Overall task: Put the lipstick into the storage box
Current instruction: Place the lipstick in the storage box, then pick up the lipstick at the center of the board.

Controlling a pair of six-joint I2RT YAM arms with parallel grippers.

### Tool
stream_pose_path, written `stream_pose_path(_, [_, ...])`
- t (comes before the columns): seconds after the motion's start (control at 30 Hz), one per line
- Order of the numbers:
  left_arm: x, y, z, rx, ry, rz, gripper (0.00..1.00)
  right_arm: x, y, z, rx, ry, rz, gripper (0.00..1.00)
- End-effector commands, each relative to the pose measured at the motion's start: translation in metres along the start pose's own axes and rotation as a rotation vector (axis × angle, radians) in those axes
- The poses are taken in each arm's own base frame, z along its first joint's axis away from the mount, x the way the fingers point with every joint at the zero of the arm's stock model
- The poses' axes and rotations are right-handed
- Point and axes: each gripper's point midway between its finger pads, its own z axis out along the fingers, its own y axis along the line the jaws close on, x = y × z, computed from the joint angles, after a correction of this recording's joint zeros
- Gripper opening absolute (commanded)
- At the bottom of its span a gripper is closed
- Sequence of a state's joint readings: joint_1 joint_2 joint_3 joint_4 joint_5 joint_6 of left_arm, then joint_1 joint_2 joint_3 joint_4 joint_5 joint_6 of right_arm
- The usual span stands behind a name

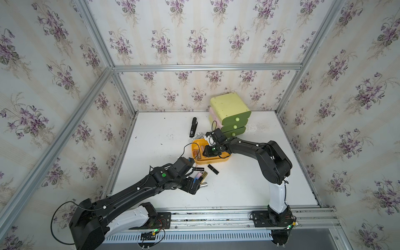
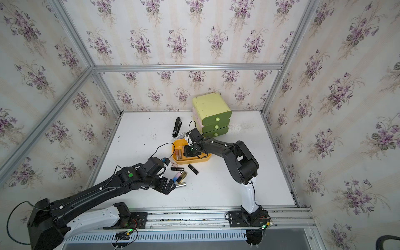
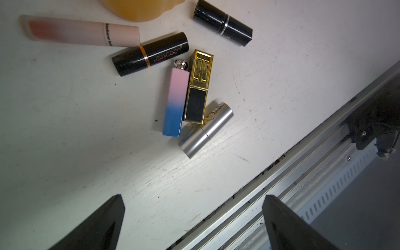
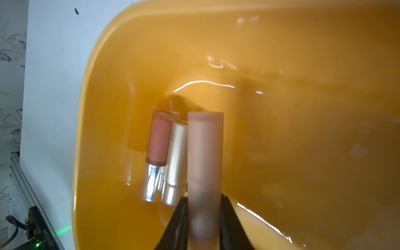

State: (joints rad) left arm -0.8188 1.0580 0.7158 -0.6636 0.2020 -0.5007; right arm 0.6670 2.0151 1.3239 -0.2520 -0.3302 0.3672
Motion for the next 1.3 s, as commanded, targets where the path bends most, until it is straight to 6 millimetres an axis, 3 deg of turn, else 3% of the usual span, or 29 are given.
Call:
stream_pose_path(0.0, [-0.007,-0.005,0.0,0.027,-0.017,0.018,1.0,-0.006,0.001,0.001,-0.013,-0.018,0.0,0.24])
stream_pose_path(0.47, [-0.012,-0.004,0.006,0.068,-0.026,-0.01,1.0,-0.009,0.0,0.002,-0.011,-0.021,0.011,0.44])
stream_pose_path(0.67, [-0.021,-0.002,-0.002,0.076,-0.061,-0.026,1.0,-0.019,0.006,-0.012,-0.013,-0.053,0.004,0.51])
stream_pose_path(0.83, [-0.025,-0.007,-0.012,0.097,-0.061,-0.01,1.0,-0.033,0.02,-0.047,-0.004,-0.113,-0.032,0.55])
stream_pose_path(1.0, [-0.016,-0.019,-0.02,0.097,-0.015,0.103,0.99,-0.036,0.032,-0.09,-0.001,-0.177,-0.054,0.56])
stream_pose_path(1.27, [0.005,-0.032,-0.014,0.007,0.144,0.291,0.93,-0.008,0.037,-0.151,-0.005,-0.266,-0.029,0.58])
